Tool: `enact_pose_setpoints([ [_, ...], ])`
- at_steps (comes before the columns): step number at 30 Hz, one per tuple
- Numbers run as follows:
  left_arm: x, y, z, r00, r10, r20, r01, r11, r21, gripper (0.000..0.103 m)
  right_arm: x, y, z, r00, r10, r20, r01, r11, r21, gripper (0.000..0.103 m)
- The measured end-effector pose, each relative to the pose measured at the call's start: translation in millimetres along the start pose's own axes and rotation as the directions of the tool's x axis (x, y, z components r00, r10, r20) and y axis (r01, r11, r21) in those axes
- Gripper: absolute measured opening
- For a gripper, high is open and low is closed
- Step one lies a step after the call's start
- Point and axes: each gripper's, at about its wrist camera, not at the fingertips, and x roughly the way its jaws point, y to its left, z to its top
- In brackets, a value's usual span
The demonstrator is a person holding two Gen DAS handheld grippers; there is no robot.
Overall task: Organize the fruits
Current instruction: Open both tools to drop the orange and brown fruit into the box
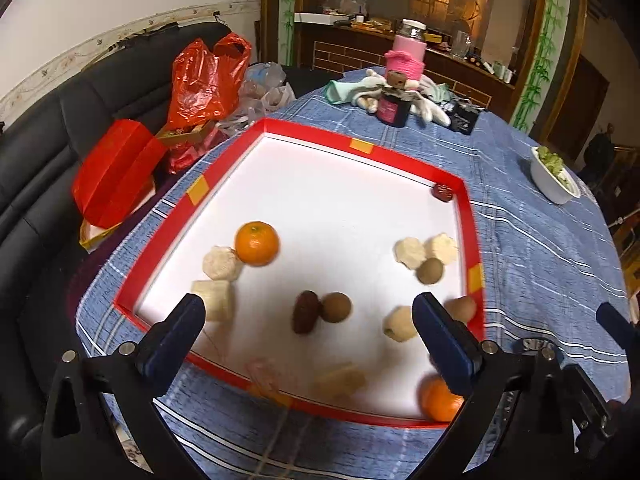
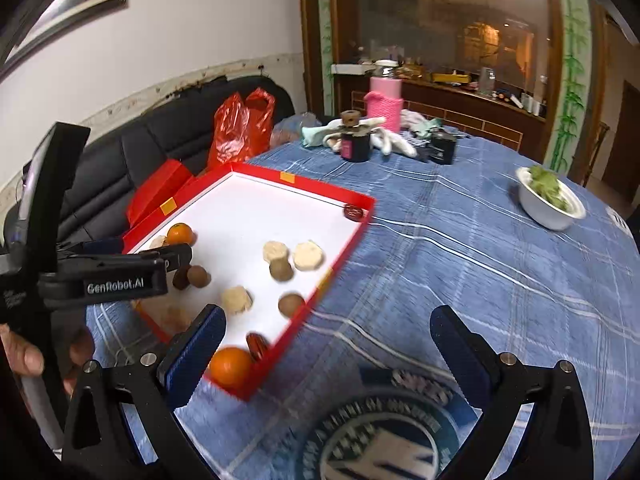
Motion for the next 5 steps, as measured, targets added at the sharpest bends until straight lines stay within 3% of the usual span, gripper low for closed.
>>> enact_pose_setpoints([
  [5,-8.7,-8.1,1.2,0.998,0.044,0.045,-0.044,0.999,0.017,0.103,-16.6,-6.0,-9.2,1.0,-0.01,0.016,0.01,1.0,0.002,0.103],
])
